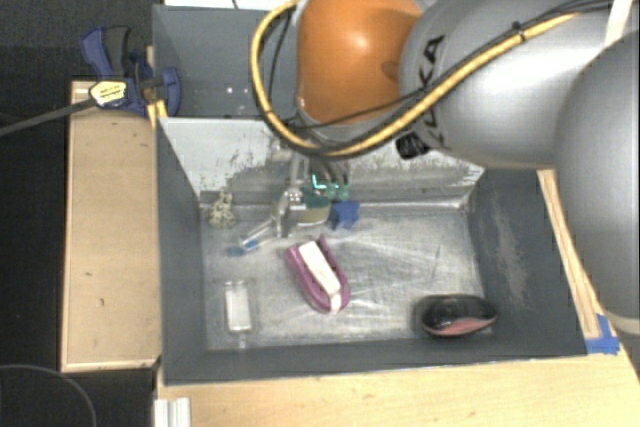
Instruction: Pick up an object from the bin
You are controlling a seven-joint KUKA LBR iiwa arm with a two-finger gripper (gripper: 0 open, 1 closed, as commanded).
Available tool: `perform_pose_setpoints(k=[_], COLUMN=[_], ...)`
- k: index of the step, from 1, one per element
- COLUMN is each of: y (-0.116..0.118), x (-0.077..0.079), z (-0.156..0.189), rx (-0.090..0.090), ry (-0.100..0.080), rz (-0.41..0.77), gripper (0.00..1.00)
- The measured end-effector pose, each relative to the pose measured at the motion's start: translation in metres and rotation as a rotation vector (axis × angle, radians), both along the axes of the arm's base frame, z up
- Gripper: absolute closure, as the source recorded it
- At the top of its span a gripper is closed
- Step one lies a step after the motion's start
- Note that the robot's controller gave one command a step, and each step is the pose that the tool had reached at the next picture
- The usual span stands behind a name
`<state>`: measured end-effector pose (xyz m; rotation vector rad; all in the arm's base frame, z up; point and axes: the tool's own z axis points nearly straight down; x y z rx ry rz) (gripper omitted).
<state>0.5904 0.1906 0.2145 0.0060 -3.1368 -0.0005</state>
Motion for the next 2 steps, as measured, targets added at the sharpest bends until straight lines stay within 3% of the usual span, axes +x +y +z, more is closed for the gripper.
perform_pose_setpoints(k=[1,2], y=[-0.0070,-0.0065], x=[-0.0247,-0.0225], z=[-0.1346,-0.1308], rx=[0.000,0.002], ry=[-0.001,-0.008], rz=[0.274,0.268], gripper=[0.00,1.00])
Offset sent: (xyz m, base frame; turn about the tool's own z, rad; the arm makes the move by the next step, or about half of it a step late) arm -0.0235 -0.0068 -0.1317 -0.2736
